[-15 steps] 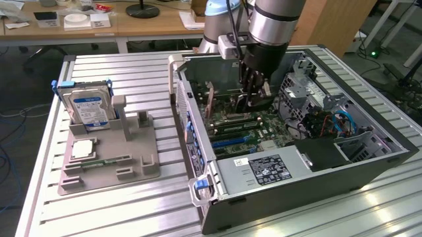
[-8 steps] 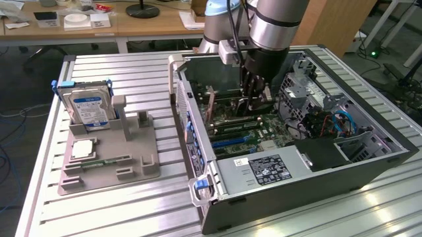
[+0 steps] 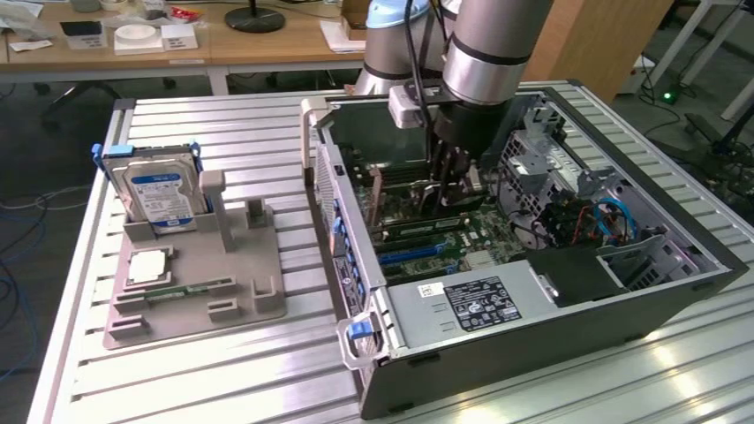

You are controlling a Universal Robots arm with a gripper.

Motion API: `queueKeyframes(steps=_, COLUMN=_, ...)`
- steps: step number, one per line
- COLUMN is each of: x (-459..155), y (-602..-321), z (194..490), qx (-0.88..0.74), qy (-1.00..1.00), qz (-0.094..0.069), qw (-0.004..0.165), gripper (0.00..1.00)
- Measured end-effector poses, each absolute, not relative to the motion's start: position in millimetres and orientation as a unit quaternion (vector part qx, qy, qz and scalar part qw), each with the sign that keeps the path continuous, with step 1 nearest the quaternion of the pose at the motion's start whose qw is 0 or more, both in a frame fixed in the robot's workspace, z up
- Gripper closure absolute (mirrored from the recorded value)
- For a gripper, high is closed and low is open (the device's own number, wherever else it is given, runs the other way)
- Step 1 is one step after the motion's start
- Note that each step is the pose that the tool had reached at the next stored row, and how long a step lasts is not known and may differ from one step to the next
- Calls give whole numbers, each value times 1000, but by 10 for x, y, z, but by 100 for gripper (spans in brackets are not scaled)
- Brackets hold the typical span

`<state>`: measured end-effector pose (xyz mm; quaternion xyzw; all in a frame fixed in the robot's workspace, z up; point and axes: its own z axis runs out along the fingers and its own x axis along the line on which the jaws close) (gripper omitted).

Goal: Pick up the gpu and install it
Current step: 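Insert the gpu into the slot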

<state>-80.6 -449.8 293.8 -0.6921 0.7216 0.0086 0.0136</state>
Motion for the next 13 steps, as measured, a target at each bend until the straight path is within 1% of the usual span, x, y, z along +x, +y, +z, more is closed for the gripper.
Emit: queueKeyframes(steps=13, x=-810, y=-4499, z=2865, qx=-692, qy=722, qz=9, qw=14, gripper=72)
